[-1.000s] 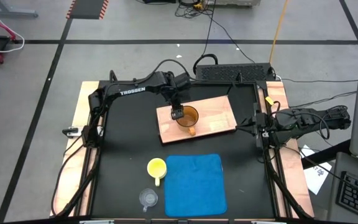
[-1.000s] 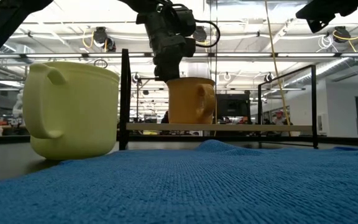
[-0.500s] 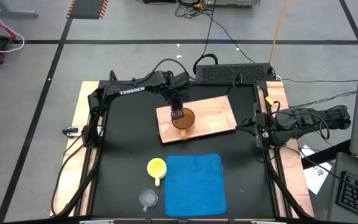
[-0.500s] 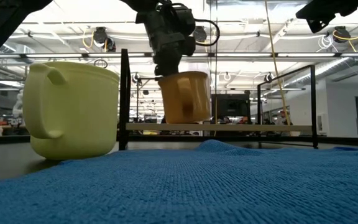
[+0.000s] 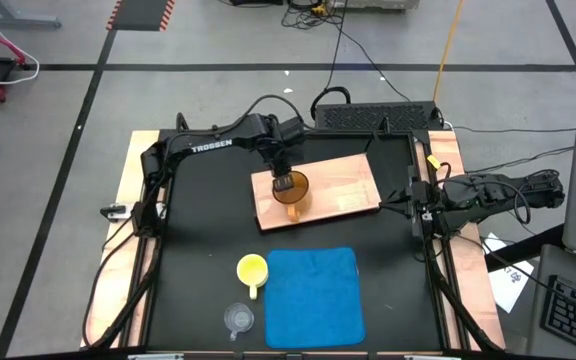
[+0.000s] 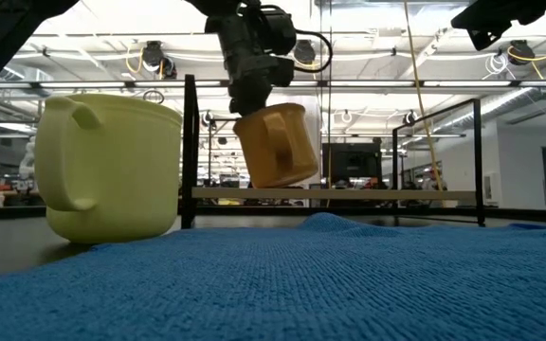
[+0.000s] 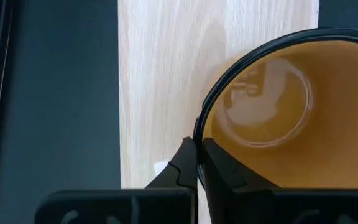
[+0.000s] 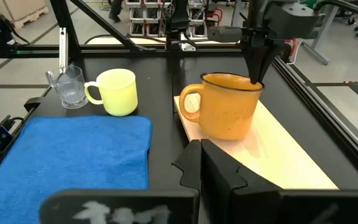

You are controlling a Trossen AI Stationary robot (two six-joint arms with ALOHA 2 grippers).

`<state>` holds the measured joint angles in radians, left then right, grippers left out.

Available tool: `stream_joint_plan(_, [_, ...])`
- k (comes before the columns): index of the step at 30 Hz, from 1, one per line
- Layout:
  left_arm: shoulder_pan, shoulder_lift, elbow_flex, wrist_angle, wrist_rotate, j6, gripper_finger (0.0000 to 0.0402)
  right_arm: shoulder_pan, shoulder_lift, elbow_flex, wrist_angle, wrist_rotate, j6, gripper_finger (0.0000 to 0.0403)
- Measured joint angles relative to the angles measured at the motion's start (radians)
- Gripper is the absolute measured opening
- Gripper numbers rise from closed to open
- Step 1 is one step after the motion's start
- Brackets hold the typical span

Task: Stack small to large cups/mugs on shelf
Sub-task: Put the orange mug on the shelf

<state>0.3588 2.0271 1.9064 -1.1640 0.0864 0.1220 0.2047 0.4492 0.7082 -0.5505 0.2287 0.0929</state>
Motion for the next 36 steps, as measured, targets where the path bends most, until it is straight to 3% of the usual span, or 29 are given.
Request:
stream_joint_plan(18, [-0.038,-0.002,0.0,0.019,-0.003,0.014,0.0007,0.0,0.0,0.0,0.0,0.0,-0.003,0.0])
stream_joint_plan(26, [-0.048,0.0,-0.003,0.049,-0.001,0.006,0.0043,0.0,0.0,0.0,0.0,0.0,-0.003,0.0])
stream_joint_plan(36, [-0.048,0.001,-0.004,0.072,-0.005,0.006,0.0048,0.0,0.0,0.0,0.0,0.001,-0.008,0.0])
